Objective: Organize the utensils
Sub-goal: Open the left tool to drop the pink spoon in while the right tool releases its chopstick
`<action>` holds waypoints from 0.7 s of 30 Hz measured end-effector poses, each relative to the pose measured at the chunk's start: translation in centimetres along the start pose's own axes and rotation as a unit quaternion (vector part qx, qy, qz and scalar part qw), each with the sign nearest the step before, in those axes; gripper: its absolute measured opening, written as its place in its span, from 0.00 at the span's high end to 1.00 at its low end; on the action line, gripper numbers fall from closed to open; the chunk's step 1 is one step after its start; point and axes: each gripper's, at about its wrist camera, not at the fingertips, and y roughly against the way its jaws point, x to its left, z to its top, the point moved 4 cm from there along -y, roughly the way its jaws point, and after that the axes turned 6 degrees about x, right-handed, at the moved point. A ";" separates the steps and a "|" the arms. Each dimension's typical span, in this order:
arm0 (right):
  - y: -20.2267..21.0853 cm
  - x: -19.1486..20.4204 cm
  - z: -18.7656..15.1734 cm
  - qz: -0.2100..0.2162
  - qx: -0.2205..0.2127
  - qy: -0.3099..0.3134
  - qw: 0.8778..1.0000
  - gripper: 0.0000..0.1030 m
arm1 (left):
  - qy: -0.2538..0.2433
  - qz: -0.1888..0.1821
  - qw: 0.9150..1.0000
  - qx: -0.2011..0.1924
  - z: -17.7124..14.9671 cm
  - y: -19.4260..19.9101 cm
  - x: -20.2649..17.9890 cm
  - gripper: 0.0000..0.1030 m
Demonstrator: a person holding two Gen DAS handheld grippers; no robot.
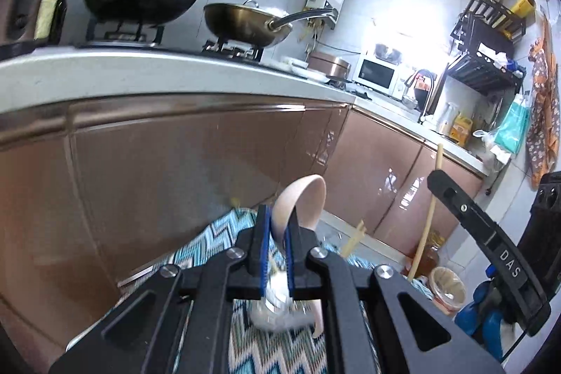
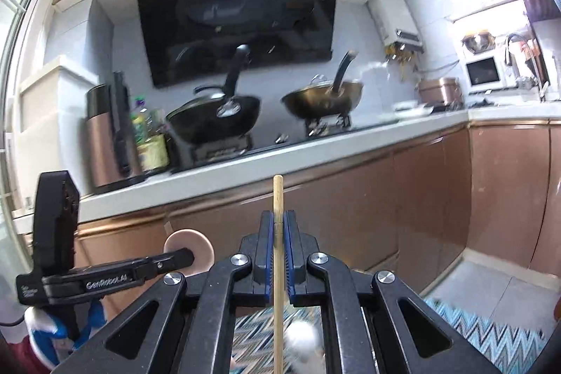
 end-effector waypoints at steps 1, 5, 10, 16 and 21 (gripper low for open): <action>-0.4 -0.5 0.0 -0.004 -0.008 0.001 1.000 0.94 | -0.005 0.003 1.000 -0.002 0.2 -1.0 -0.4 0.94; -2.4 -2.2 -0.2 -0.027 -0.032 0.004 0.999 0.94 | -0.023 0.018 1.000 -0.003 0.3 -4.8 -1.4 0.94; -4.4 -3.5 -1.4 -0.045 -0.045 0.007 0.998 0.94 | -0.036 0.029 0.999 -0.003 -0.6 -8.4 -2.1 0.93; -5.7 -4.8 -3.3 -0.059 -0.050 0.002 0.997 0.94 | -0.046 0.040 0.998 -0.014 -1.8 -10.9 -2.9 0.93; -5.9 -5.4 -4.9 -0.070 -0.046 0.005 0.996 0.94 | -0.043 0.047 0.998 -0.014 -3.1 -12.3 -3.1 0.93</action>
